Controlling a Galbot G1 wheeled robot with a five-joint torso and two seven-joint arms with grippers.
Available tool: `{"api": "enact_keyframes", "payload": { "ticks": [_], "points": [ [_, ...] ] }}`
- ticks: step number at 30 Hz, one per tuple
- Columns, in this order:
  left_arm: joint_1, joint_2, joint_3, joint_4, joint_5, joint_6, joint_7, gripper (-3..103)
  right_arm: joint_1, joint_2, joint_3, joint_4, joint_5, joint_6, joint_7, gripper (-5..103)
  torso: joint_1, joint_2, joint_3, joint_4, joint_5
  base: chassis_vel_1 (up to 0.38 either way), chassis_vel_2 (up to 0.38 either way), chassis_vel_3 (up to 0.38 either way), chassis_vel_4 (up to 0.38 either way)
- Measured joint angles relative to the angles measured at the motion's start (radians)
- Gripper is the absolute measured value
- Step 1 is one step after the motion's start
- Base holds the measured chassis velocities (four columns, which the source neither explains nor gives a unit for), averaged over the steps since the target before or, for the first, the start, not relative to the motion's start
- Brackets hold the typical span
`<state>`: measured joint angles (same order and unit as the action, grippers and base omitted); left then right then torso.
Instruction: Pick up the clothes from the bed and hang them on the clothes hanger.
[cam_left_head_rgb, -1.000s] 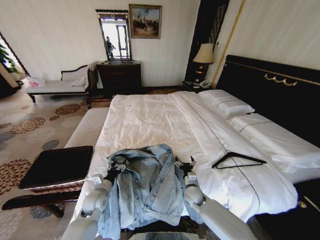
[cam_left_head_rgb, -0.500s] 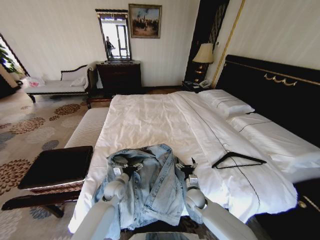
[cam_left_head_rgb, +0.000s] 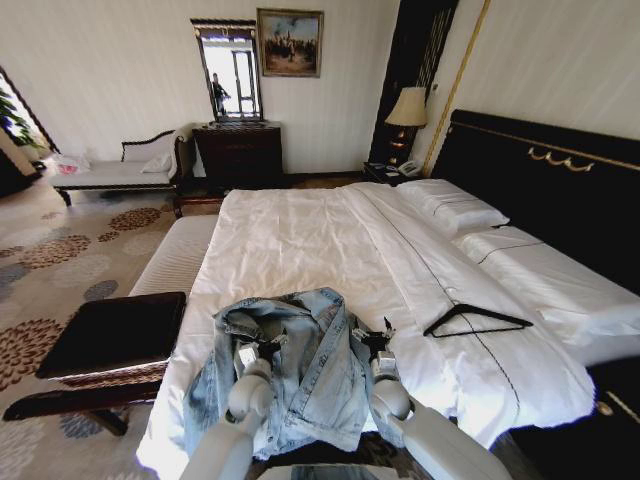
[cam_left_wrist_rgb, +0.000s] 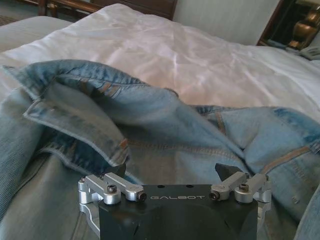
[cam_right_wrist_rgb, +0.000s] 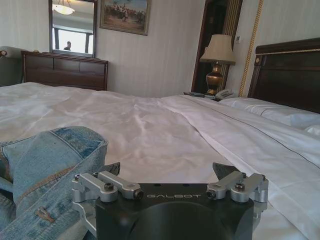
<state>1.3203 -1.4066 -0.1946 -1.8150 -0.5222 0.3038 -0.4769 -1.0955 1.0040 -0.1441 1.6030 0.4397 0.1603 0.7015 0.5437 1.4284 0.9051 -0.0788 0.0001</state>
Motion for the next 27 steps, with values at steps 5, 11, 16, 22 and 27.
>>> {"api": "enact_keyframes", "payload": {
  "ticks": [5, 11, 16, 22, 27],
  "points": [
    [0.011, -0.021, -0.009, 0.052, 0.062, -0.015, -0.032, 100, -0.006, 0.0, 0.003, 0.0, -0.002, 0.0, 0.0, 100, 0.0, 0.0, 0.0, 0.0001, -0.0001, 0.0, 0.0, 0.0, 0.0],
    [-0.066, -0.042, -0.064, 0.149, 0.003, -0.018, -0.037, 100, -0.008, 0.001, 0.001, 0.0, -0.005, 0.0, 0.0, 100, 0.0, 0.0, 0.0, -0.0001, -0.0001, 0.0, 0.0, 0.0, 0.0],
    [-0.09, -0.045, -0.091, 0.179, -0.037, -0.015, -0.014, 101, -0.008, 0.0, -0.001, 0.003, -0.005, -0.001, 0.0, 100, 0.0, 0.0, 0.0, -0.0001, -0.0001, 0.0, 0.0, 0.0, 0.0],
    [-0.088, -0.036, -0.105, 0.189, -0.038, -0.028, 0.023, 85, -0.009, -0.001, 0.0, 0.006, -0.005, -0.002, 0.001, 100, 0.0, 0.0, 0.0, 0.0, -0.0001, 0.0, 0.0, 0.0, 0.0],
    [-0.082, -0.032, -0.115, 0.176, -0.055, -0.031, 0.035, 68, -0.014, 0.0, 0.0, 0.009, -0.005, -0.002, 0.001, 100, 0.0, 0.0, 0.0, 0.0, -0.0001, 0.0, 0.0, 0.0, 0.0]
  ]
}}
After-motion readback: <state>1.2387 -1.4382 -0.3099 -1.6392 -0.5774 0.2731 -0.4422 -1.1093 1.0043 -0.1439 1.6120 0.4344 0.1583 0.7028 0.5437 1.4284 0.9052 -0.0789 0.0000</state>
